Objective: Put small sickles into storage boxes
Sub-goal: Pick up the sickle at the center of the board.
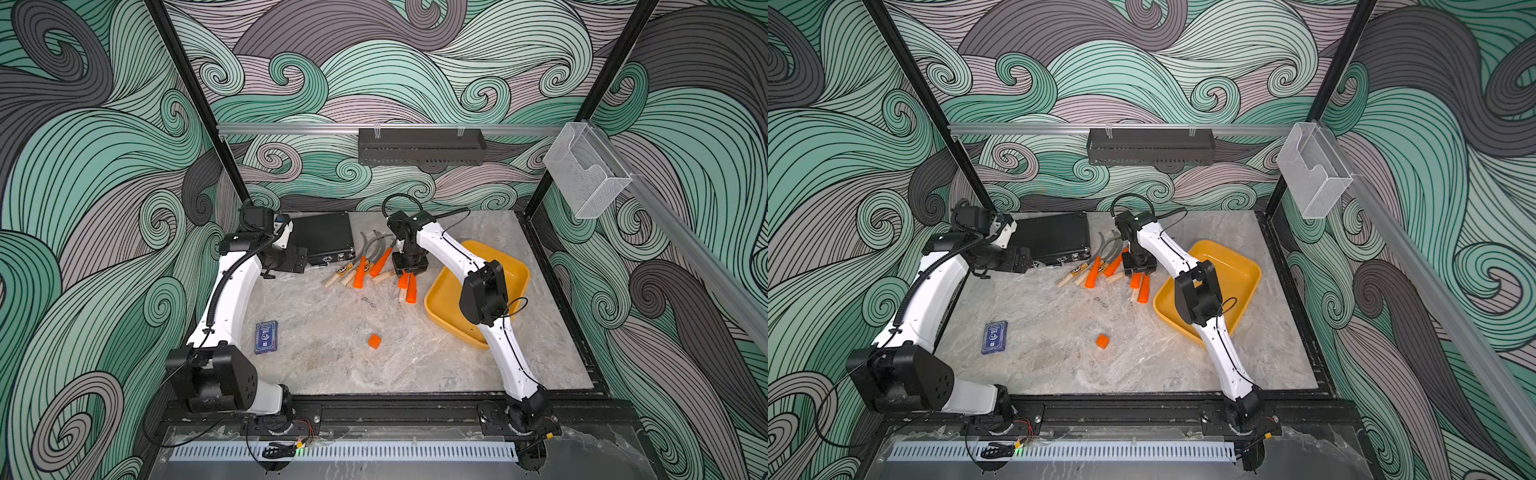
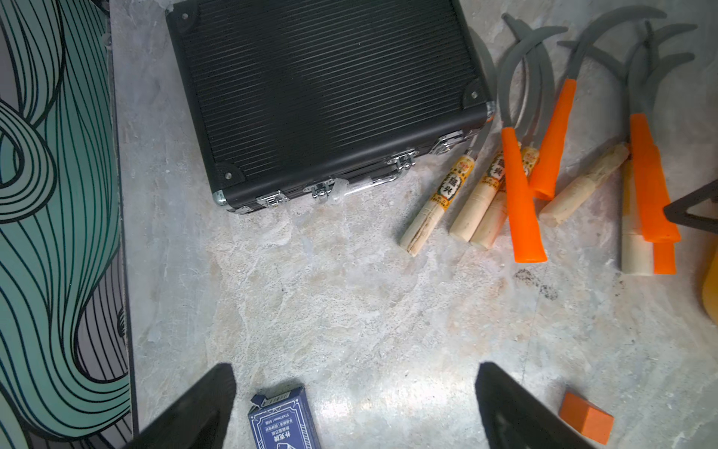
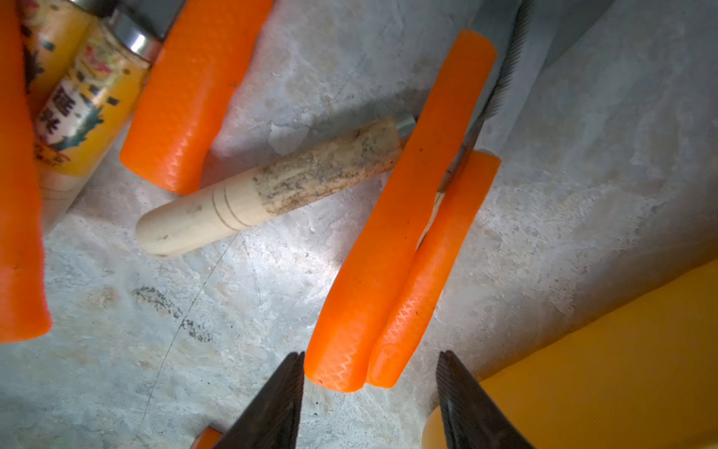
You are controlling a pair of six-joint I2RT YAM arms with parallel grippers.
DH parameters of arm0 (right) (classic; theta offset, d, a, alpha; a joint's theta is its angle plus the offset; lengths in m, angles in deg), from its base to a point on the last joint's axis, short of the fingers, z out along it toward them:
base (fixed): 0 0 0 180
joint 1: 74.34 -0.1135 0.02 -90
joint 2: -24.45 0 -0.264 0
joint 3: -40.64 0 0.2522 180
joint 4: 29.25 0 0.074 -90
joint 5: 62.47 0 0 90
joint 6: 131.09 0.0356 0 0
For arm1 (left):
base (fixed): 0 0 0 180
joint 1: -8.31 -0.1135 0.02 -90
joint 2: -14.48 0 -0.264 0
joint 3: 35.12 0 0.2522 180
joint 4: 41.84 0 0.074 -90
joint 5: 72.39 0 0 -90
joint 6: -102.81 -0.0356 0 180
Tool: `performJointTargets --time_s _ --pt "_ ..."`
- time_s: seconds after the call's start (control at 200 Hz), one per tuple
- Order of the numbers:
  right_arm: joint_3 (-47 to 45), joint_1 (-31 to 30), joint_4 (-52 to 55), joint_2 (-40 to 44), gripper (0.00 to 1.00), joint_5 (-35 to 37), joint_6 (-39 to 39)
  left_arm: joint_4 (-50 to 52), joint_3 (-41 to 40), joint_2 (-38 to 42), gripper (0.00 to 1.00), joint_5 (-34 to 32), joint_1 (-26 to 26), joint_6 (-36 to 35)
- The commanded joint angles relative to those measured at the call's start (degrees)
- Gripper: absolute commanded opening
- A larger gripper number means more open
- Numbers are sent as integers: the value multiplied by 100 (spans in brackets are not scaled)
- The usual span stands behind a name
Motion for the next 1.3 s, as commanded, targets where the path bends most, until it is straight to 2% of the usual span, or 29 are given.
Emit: performJointTargets --time_s 0.0,0.821,1.046,1.296 --pt "177 -39 24 -142 57 -26 -75 59 -14 -160 96 -307 14 -123" --pt "262 -36 24 -533 53 135 -206 487 326 -668 95 -174 16 152" --pt "68 -35 24 -454 46 148 -174 526 307 -706 94 -122 14 203" --pt "-210 -34 16 -310 48 -103 19 528 325 -719 94 -34 15 198"
